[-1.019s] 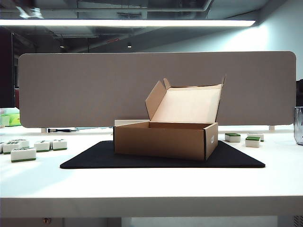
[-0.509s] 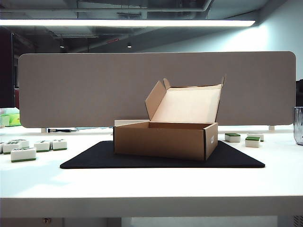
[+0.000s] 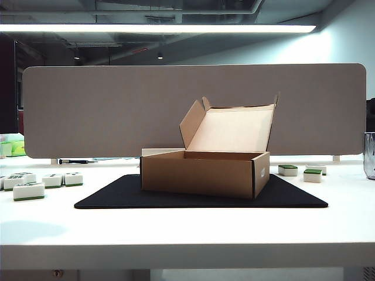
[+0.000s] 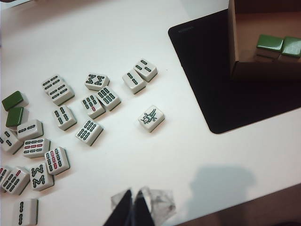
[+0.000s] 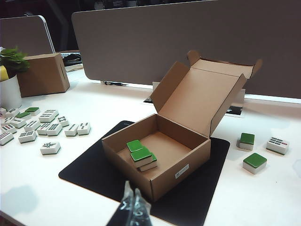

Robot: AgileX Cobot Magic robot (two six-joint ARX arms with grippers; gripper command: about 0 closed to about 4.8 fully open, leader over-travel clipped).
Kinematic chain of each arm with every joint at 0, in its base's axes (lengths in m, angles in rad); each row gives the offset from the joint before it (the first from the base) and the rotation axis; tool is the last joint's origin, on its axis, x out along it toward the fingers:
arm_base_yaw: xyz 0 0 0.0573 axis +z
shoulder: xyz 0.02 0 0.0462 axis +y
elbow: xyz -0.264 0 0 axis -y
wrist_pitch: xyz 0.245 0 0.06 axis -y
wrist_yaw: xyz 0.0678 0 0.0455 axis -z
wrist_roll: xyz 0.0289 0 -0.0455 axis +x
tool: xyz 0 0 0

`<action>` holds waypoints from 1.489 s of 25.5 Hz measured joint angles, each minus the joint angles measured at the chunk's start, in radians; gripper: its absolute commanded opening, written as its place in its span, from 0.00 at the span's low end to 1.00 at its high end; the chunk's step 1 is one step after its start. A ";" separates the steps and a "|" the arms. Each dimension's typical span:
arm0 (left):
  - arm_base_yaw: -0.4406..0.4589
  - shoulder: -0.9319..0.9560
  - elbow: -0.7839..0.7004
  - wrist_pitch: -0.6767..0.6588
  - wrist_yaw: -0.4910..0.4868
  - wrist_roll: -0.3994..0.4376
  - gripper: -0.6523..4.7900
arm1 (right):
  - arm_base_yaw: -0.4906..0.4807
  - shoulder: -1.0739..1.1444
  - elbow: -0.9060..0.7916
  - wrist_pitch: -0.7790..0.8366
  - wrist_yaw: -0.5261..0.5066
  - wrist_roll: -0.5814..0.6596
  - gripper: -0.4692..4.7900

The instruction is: Pick up four mahjong tiles and put them into the paper box.

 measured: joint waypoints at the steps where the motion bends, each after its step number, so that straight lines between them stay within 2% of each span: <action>1: 0.000 -0.006 -0.013 0.003 0.000 -0.001 0.11 | 0.000 0.000 0.000 0.000 0.000 0.000 0.09; 4: 0.000 -0.016 -0.051 0.003 0.000 -0.004 0.11 | 0.000 0.000 0.000 0.000 0.028 0.000 0.09; 11: 0.000 -0.010 -0.109 0.006 0.000 -0.024 0.11 | 0.000 0.000 -0.002 0.000 0.241 0.000 0.09; 15: 0.000 -0.017 -0.109 0.007 0.001 -0.024 0.11 | 0.000 0.000 -0.026 0.000 0.305 0.000 0.09; 20: 0.000 -0.066 -0.109 0.007 0.004 -0.024 0.11 | 0.000 0.000 -0.102 0.010 0.311 0.006 0.09; 23: 0.000 -0.107 -0.109 0.007 0.005 -0.024 0.11 | 0.000 -0.003 -0.221 0.130 0.311 0.106 0.09; 26: 0.000 -0.122 -0.109 0.007 0.005 -0.024 0.11 | 0.000 -0.003 -0.293 0.219 0.311 0.146 0.09; 35: -0.001 -0.142 -0.109 0.006 0.005 -0.024 0.11 | 0.000 -0.003 -0.521 0.389 0.314 0.158 0.09; 38: -0.003 -0.154 -0.109 0.006 0.005 -0.024 0.11 | 0.000 -0.004 -0.568 0.442 0.350 0.158 0.09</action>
